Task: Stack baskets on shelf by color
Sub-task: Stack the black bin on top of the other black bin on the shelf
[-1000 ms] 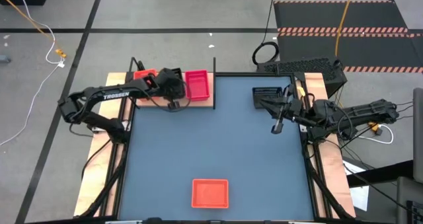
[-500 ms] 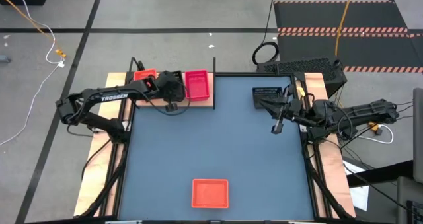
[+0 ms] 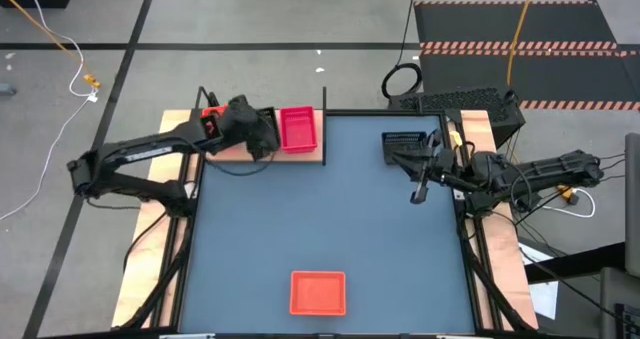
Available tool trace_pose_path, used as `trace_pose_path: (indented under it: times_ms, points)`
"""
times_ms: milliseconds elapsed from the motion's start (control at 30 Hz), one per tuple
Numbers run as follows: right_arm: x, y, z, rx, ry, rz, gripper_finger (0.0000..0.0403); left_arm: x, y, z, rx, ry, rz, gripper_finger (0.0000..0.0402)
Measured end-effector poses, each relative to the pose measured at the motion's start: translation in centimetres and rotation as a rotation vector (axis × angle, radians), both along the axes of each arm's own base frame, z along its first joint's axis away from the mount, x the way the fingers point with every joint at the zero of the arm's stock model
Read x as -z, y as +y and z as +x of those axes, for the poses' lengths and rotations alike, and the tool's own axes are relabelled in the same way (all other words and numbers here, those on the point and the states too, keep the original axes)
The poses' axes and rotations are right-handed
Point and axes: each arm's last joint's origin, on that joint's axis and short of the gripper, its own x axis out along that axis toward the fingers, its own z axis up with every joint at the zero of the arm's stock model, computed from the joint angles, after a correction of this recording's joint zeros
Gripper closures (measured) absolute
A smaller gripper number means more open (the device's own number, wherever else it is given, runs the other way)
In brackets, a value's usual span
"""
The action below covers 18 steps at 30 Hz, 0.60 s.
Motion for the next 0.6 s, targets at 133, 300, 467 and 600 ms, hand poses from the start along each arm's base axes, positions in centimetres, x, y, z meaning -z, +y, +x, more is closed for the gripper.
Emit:
trace_pose_path:
  times_ms: [133,300,467,600]
  points:
    - [0.2,0.0,0.3,-0.008,0.003,0.052,0.0358,-4.7,-1.9,0.5,0.11,-0.329,0.049,0.0314]
    - [0.6,0.3,0.8,-0.034,-0.001,0.135,0.0358,-5.9,-3.8,3.4,0.46,-0.52,0.065,0.0314]
    - [0.3,1.6,0.9,-0.108,-0.032,0.114,0.0358,-2.3,-3.3,8.8,0.529,-0.503,0.123,0.0314]
    - [-0.7,3.5,0.3,-0.216,-0.1,0.031,0.0358,1.2,-2.1,13.4,0.568,-0.395,0.169,0.0314]
